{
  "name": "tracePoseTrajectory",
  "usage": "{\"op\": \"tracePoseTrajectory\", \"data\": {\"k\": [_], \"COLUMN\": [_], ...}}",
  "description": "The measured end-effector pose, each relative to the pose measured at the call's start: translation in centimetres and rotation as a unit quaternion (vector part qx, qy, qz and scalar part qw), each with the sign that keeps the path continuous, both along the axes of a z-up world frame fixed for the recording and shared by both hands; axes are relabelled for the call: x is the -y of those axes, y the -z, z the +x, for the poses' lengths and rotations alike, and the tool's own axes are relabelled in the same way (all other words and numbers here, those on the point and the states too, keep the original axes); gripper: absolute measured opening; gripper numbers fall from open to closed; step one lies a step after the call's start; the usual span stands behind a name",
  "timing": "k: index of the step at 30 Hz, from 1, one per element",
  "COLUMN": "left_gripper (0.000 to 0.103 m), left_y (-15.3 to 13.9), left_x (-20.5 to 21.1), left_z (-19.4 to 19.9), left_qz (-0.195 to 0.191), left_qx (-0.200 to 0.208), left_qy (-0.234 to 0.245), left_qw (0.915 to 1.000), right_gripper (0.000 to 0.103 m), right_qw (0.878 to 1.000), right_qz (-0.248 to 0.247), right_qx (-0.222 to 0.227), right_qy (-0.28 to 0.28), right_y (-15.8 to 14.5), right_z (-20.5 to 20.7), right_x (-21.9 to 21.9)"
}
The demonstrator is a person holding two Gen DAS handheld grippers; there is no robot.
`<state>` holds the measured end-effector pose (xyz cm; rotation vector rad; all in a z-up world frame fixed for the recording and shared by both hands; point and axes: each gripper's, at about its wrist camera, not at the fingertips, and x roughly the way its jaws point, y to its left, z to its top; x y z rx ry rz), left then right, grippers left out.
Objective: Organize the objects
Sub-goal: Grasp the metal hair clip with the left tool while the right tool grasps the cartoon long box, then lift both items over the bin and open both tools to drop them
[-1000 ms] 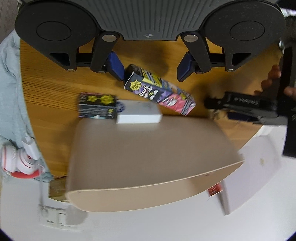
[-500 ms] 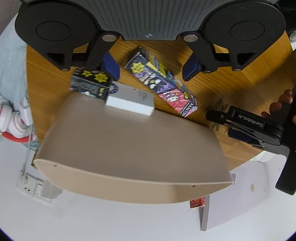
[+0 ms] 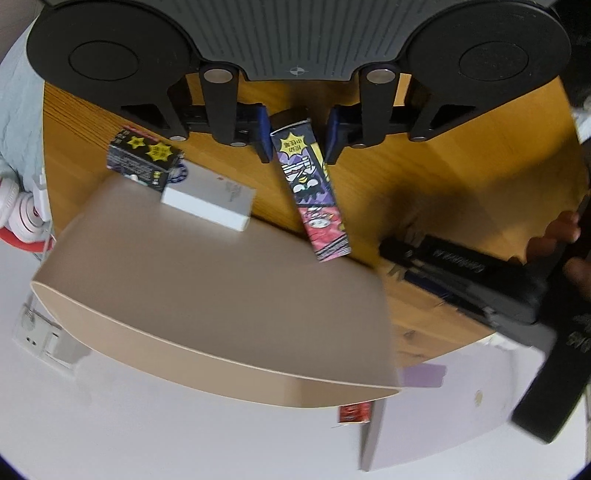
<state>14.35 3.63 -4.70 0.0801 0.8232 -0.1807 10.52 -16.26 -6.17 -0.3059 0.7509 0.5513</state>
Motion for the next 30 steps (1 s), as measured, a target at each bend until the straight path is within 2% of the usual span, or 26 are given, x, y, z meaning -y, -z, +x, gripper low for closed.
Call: {"op": "tracePoseTrajectory", "data": {"k": [6, 15, 30], "left_gripper": [0.041, 0.041, 0.041], "left_y": [-0.2, -2.0, -7.3], "left_x": [-0.7, -1.4, 0.1], "left_z": [-1.1, -3.3, -6.0], "left_qz": [-0.007, -0.010, -0.015], "left_qx": [-0.001, 0.022, 0.096], "left_qy": [-0.004, -0.005, 0.023], "left_qw": [1.0000, 0.9997, 0.9950], "right_gripper": [0.022, 0.022, 0.022], "right_qw": [1.000, 0.999, 0.994], "right_qz": [-0.002, 0.001, 0.038], "right_qx": [0.007, 0.027, 0.102], "right_qy": [-0.013, -0.020, 0.021], "right_y": [-0.7, -1.8, -6.3], "right_z": [-1.3, -3.2, -5.6], "right_x": [-0.6, -0.4, 1.7]}}
